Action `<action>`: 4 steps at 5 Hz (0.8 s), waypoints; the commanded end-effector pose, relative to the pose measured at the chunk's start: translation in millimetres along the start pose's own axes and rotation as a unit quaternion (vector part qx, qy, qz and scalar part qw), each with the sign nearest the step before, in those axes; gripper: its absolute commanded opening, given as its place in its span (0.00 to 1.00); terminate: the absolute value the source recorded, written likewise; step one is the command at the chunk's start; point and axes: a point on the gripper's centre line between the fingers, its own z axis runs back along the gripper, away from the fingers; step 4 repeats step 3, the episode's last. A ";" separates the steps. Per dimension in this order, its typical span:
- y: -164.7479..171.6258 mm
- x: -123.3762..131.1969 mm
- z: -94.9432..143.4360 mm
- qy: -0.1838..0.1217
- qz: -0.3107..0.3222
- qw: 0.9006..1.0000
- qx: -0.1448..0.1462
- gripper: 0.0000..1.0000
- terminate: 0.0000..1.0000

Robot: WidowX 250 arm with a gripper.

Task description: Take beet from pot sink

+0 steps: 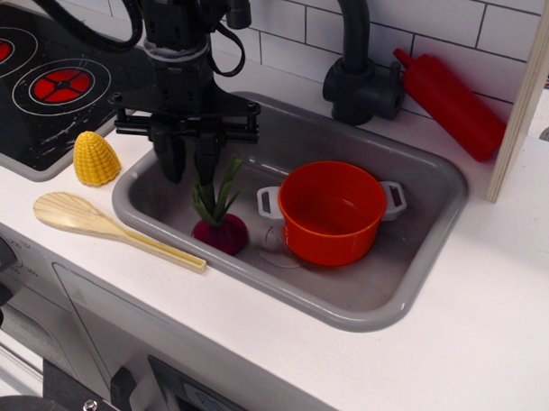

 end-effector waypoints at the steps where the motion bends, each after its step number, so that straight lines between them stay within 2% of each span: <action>1: -0.1 13.1 47.7 -0.038 0.003 0.999 -0.035 1.00 0.00; 2: -0.1 13.1 47.7 -0.038 0.003 0.999 -0.035 1.00 0.00; 3: -0.1 13.1 47.7 -0.038 0.003 0.999 -0.035 1.00 1.00; 4: -0.1 13.1 47.7 -0.038 0.003 0.999 -0.035 1.00 1.00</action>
